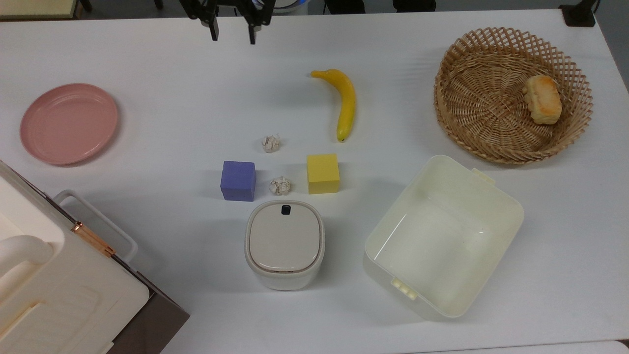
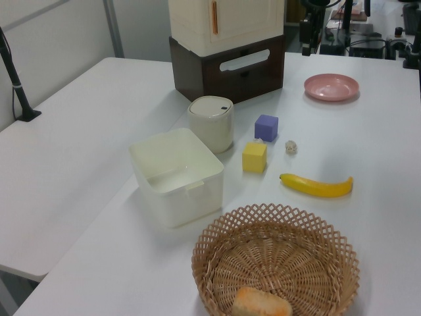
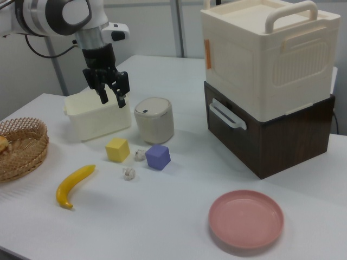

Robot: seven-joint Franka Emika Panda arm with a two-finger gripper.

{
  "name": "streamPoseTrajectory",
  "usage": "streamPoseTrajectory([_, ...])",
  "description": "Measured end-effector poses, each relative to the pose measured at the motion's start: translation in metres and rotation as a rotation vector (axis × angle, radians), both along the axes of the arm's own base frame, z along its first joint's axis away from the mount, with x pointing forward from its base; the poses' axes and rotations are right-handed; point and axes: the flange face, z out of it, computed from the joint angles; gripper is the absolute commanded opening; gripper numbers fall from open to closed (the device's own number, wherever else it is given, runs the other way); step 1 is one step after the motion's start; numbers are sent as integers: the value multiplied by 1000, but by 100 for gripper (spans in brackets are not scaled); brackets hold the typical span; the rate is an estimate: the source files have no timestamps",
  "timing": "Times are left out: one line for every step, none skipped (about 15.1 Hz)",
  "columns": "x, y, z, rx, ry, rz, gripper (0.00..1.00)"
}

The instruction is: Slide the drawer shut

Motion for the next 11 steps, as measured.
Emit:
streamPoseTrajectory([0,1,-1,0,3,1,100])
streamPoseTrajectory([0,1,-1,0,3,1,100])
streamPoseTrajectory([0,1,-1,0,3,2,100])
streamPoseTrajectory([0,3,-1,0,3,5,100])
streamPoseTrajectory([0,6,-1,0,3,11,100])
streamPoseTrajectory([0,9,-1,1,3,17,100])
streamPoseTrajectory([0,11,-1,1,3,20,100])
streamPoseTrajectory([-1,10,-1,2,4,19,100])
streamPoseTrajectory([-1,8,0,2,4,16,100])
streamPoseTrajectory([-2,6,1,2,4,12,100])
streamPoseTrajectory([-4,4,3,3,6,9,100])
